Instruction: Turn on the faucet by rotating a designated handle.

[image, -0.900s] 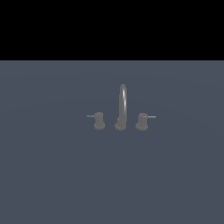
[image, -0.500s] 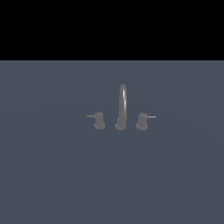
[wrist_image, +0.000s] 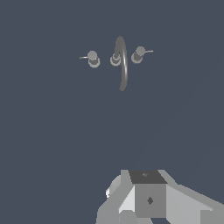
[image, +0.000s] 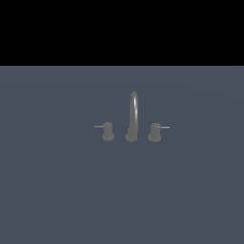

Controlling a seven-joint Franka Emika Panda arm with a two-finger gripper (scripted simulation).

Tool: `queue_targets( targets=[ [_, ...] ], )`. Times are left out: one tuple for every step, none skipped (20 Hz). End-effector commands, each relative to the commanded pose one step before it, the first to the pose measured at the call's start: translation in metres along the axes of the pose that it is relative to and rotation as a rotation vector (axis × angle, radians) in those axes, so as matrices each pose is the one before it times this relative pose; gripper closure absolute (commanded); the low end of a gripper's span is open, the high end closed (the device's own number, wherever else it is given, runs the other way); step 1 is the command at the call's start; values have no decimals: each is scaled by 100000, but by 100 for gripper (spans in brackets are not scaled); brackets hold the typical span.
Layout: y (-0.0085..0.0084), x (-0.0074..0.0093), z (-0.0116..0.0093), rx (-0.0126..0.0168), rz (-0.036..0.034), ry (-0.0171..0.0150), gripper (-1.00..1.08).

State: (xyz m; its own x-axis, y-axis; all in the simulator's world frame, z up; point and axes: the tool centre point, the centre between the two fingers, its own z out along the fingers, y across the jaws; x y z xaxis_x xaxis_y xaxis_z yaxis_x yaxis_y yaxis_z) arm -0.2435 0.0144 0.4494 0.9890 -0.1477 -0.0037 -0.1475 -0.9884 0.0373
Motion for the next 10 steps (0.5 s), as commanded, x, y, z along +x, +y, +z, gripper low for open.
queue_targets(
  targets=[
    [-926, 408, 1155, 120, 4332, -124, 108],
    [-426, 190, 519, 56, 1963, -43, 108],
    [-450, 201, 547, 59, 2069, -45, 108],
    [-460, 205, 558, 61, 2109, -46, 108],
    [-462, 207, 560, 63, 2115, -46, 108],
    [-464, 208, 562, 64, 2119, -46, 108],
    [-467, 209, 563, 65, 2122, -46, 108],
    [-469, 210, 565, 66, 2127, -47, 108],
    [-471, 211, 566, 68, 2130, -47, 108],
    [-473, 212, 567, 69, 2133, -48, 108]
  ],
)
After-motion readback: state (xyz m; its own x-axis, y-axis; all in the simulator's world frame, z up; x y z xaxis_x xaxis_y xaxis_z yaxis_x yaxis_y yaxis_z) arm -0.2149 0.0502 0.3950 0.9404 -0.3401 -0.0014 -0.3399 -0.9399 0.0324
